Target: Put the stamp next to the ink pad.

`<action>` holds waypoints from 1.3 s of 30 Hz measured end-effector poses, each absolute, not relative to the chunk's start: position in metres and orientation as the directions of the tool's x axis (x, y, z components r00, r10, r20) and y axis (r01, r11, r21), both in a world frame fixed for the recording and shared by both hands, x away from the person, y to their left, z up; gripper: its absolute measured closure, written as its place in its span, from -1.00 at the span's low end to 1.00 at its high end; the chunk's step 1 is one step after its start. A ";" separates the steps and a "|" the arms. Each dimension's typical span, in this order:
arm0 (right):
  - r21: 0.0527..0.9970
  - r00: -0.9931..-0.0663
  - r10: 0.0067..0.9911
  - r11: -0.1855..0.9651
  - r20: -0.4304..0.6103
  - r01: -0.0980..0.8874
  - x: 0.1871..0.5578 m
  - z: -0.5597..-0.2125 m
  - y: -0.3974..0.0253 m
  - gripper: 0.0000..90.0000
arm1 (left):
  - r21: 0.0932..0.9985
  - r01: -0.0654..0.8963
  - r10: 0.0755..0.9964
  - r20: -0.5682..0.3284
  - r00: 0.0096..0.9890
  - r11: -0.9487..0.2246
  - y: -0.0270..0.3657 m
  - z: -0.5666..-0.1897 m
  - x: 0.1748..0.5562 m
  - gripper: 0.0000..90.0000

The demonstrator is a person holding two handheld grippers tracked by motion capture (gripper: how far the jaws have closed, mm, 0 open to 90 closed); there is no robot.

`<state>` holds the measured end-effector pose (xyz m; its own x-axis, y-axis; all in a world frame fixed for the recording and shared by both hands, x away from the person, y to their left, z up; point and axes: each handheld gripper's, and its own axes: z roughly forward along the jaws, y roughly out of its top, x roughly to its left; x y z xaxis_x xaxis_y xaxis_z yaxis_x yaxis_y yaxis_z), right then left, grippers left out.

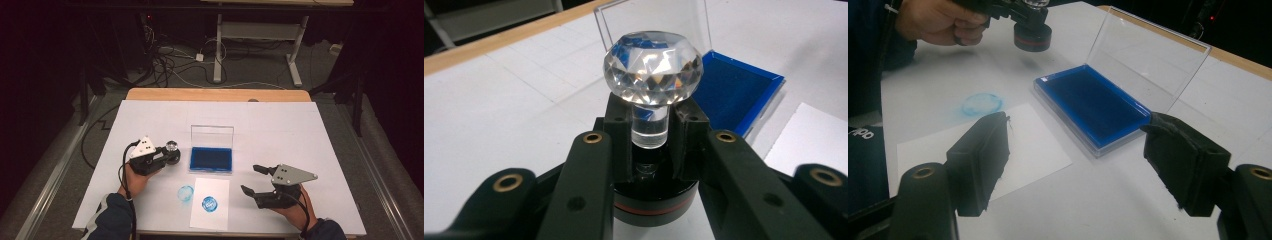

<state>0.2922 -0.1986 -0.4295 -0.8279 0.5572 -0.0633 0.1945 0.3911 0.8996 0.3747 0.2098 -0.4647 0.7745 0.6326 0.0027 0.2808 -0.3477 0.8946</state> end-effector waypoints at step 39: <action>0.901 -0.828 0.553 0.402 -0.098 0.163 0.290 -0.425 -0.198 -0.41 | 0.866 0.230 0.643 0.129 0.755 -0.444 0.216 -0.449 0.352 0.31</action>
